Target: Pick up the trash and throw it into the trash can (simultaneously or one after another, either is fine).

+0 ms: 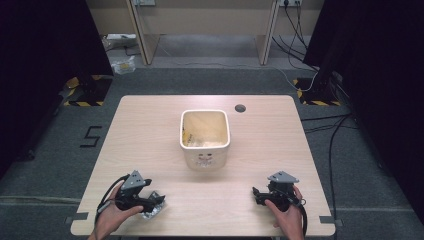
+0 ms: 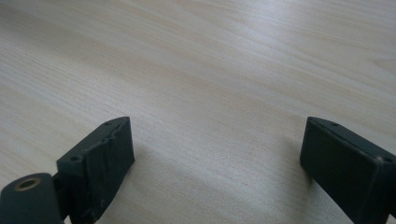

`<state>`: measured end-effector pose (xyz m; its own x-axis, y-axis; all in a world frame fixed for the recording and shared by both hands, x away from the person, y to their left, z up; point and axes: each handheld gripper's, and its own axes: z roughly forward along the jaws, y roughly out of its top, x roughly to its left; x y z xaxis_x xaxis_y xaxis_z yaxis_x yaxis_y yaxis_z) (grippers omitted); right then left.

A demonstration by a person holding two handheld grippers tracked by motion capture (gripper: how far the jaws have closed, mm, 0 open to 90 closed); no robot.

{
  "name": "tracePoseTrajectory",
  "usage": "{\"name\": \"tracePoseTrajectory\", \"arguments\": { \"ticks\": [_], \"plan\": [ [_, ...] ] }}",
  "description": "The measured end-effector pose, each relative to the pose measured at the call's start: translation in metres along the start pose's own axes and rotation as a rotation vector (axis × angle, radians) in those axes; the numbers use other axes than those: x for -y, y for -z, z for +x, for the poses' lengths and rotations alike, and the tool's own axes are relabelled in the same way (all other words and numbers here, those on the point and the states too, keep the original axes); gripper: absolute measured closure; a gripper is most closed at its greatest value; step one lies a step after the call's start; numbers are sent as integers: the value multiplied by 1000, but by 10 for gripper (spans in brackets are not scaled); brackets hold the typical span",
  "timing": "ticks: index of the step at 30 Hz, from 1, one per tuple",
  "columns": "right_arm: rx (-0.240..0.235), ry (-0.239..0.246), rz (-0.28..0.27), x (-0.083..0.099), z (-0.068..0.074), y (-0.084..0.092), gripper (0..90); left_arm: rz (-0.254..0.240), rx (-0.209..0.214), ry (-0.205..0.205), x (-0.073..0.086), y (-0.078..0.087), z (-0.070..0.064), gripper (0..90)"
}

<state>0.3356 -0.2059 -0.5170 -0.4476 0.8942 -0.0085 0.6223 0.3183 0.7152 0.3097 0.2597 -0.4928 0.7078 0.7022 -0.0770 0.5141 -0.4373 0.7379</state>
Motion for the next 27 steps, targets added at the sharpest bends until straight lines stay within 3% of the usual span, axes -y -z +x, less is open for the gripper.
{"name": "tracePoseTrajectory", "arguments": {
  "ticks": [7, 16, 27],
  "plan": [
    [0, 0, 0, 0, 0, 0, 101, 3, -28, 6, 8, 1, -3, 179],
    [0, 1, 0, 0, 0, 0, 102, 22, -26, 9, 17, -1, -8, 177],
    [2, 2, -2, 0, 0, 0, 104, 59, -54, -15, 26, -9, -15, 170]
  ]
}}
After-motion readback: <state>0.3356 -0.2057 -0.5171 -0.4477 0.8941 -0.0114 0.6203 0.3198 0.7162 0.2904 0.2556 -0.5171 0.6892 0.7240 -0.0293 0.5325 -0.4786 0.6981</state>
